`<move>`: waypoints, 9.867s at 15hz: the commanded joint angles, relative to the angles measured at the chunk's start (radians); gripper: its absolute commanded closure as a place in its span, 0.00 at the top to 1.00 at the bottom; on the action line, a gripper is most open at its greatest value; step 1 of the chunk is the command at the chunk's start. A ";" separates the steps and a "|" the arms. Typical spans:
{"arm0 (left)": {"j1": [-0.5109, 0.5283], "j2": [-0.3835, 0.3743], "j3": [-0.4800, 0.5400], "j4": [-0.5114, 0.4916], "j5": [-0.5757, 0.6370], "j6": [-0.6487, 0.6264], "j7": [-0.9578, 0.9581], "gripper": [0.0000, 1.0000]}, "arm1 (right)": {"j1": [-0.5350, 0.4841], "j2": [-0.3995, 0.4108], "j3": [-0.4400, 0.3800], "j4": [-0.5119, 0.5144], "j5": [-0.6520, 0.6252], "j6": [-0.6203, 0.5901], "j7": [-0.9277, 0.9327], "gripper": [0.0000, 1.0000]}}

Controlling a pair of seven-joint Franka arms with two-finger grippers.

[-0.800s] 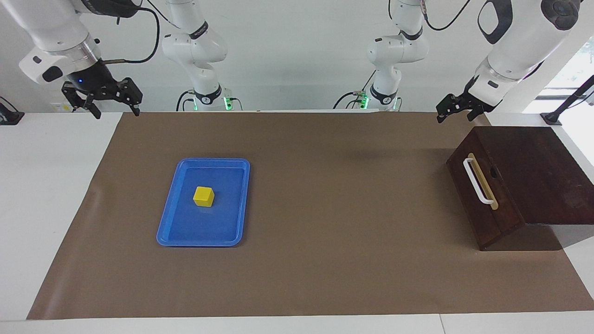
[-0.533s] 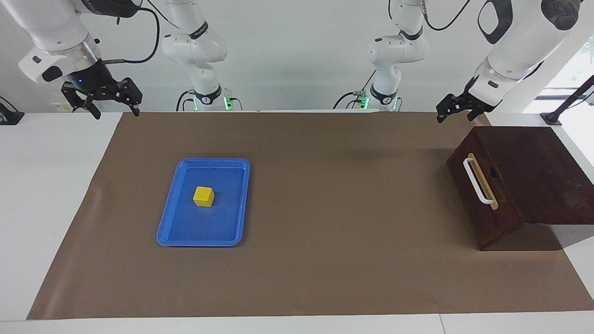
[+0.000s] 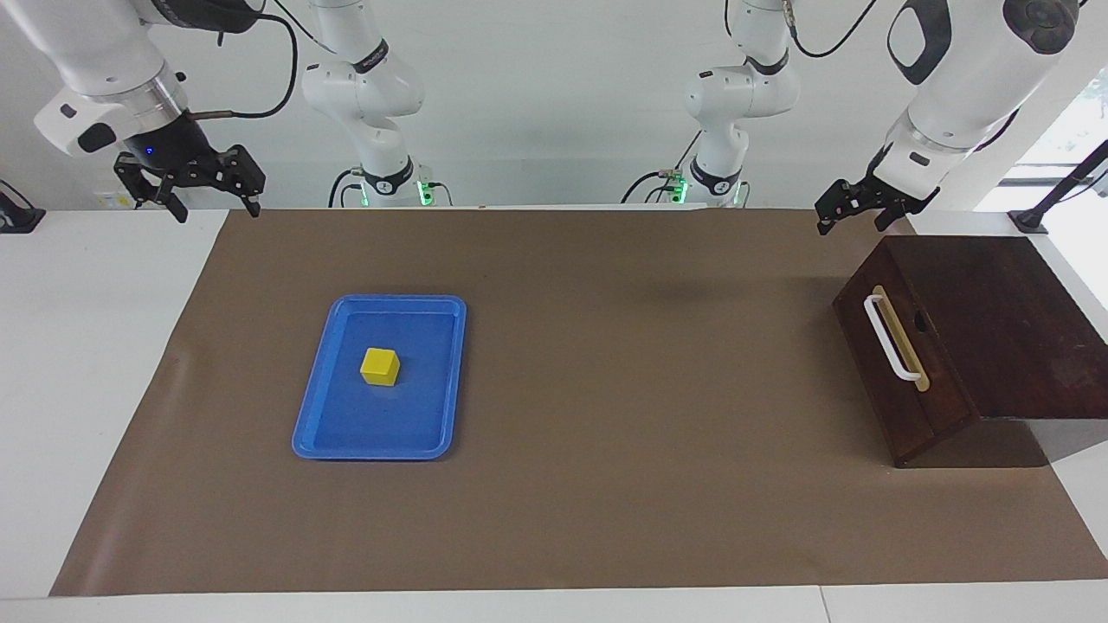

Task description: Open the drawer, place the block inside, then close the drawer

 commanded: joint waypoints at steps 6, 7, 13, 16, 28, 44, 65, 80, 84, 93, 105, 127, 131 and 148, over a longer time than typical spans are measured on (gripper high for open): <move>-0.059 0.046 0.002 -0.100 0.241 0.219 0.002 1.00 | -0.003 -0.008 0.001 -0.021 0.000 0.040 -0.017 1.00; -0.076 0.061 0.002 -0.115 0.284 0.229 -0.008 1.00 | -0.003 -0.008 0.002 -0.021 0.000 0.040 -0.023 1.00; -0.075 0.154 0.002 -0.201 0.457 0.419 -0.190 1.00 | -0.003 -0.015 0.004 -0.078 0.006 0.042 0.096 1.00; -0.064 0.182 0.004 -0.209 0.500 0.496 -0.187 1.00 | -0.002 -0.035 0.002 -0.188 0.102 0.086 0.361 1.00; -0.032 0.276 0.005 -0.273 0.651 0.657 -0.196 1.00 | -0.017 0.161 -0.001 -0.398 0.627 0.434 1.087 1.00; -0.044 0.277 0.002 -0.279 0.744 0.674 -0.279 1.00 | -0.072 0.391 0.001 -0.363 0.793 0.447 1.109 1.00; -0.296 0.282 0.002 -0.068 0.278 0.452 -0.555 1.00 | -0.055 0.376 0.001 -0.466 0.818 0.513 1.002 0.82; -0.208 0.273 0.002 0.167 -0.086 0.141 -1.053 1.00 | -0.008 0.373 0.007 -0.118 0.784 0.252 1.257 0.00; -0.228 0.274 0.004 0.169 -0.161 0.174 -1.307 1.00 | 0.118 0.334 0.011 -0.035 0.796 0.235 1.423 0.00; -0.283 0.276 0.002 0.170 -0.162 0.205 -1.891 1.00 | 0.432 0.328 0.014 -0.001 0.799 0.471 1.744 0.00; -0.493 0.260 -0.004 0.118 -0.202 0.381 -2.146 1.00 | 0.541 0.317 0.013 -0.053 0.802 0.605 1.881 0.00; -0.527 0.248 0.004 0.107 -0.196 0.391 -2.135 0.00 | 0.520 0.316 0.010 -0.035 0.821 0.566 1.885 0.00; -0.515 0.234 0.005 0.107 -0.191 0.381 -2.129 0.00 | 0.498 0.317 0.004 -0.017 0.838 0.545 1.925 0.40; 0.087 0.153 0.007 0.103 -0.066 0.187 -1.508 0.00 | 0.066 0.241 -0.003 0.195 0.527 0.025 1.202 1.00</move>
